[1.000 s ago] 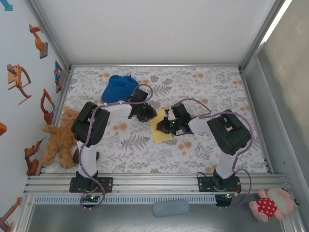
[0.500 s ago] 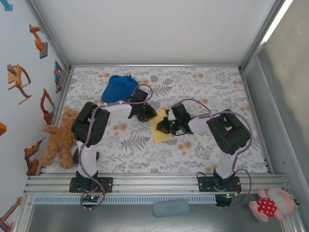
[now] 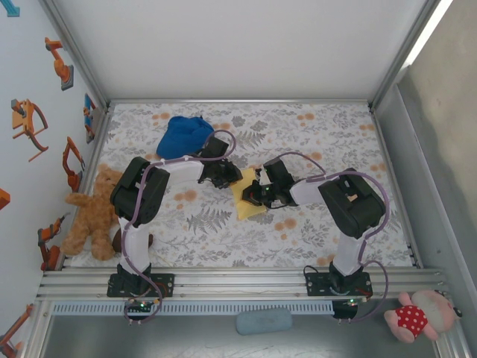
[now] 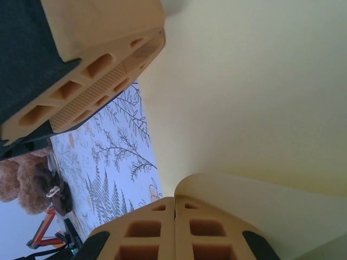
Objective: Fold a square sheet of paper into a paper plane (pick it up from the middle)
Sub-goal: Second fold the triangle at the center of the table.
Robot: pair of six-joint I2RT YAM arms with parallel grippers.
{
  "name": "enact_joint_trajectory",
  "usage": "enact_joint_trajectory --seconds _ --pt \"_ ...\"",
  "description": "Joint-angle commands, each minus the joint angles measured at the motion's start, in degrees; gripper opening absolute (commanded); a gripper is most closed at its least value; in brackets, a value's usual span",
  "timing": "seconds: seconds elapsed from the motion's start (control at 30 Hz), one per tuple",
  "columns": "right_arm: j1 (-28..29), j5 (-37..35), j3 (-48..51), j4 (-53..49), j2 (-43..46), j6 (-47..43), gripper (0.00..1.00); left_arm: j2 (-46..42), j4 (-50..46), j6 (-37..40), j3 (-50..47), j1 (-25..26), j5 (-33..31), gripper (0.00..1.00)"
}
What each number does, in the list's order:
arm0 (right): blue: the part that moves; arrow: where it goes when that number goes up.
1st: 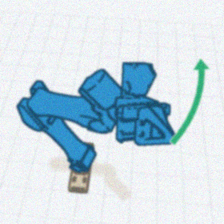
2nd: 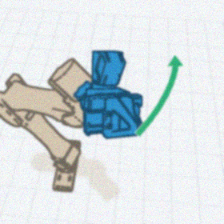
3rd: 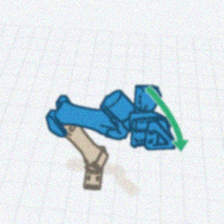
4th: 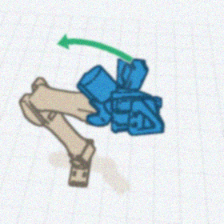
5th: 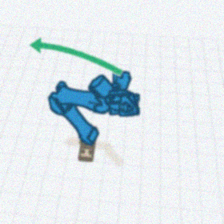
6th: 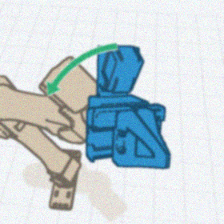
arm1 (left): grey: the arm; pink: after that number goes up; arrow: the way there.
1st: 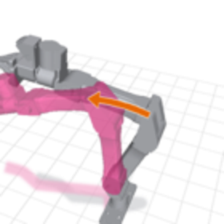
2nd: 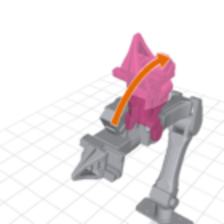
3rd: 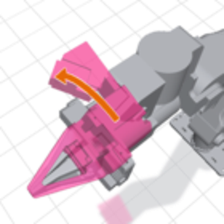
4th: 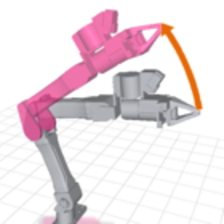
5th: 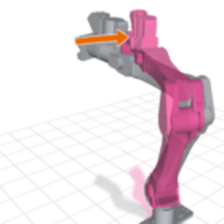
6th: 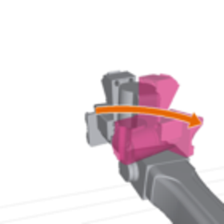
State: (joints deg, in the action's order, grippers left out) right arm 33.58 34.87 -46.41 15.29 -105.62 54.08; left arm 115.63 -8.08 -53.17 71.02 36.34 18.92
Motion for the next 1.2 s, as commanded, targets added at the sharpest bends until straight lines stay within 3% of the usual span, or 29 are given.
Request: enact_joint_trajectory --seconds 0.0,1.17 --pt "0.43 -1.41 -1.07 -0.96 -0.91 -0.13 0.00 1.08 -2.20 0.28 -1.46 0.13 -0.35 0.25" --pt "0.43 0.30 -0.76 0.88 -2.04 -0.55 0.00 1.22 -2.05 0.30 -1.59 0.13 -0.06 0.25"
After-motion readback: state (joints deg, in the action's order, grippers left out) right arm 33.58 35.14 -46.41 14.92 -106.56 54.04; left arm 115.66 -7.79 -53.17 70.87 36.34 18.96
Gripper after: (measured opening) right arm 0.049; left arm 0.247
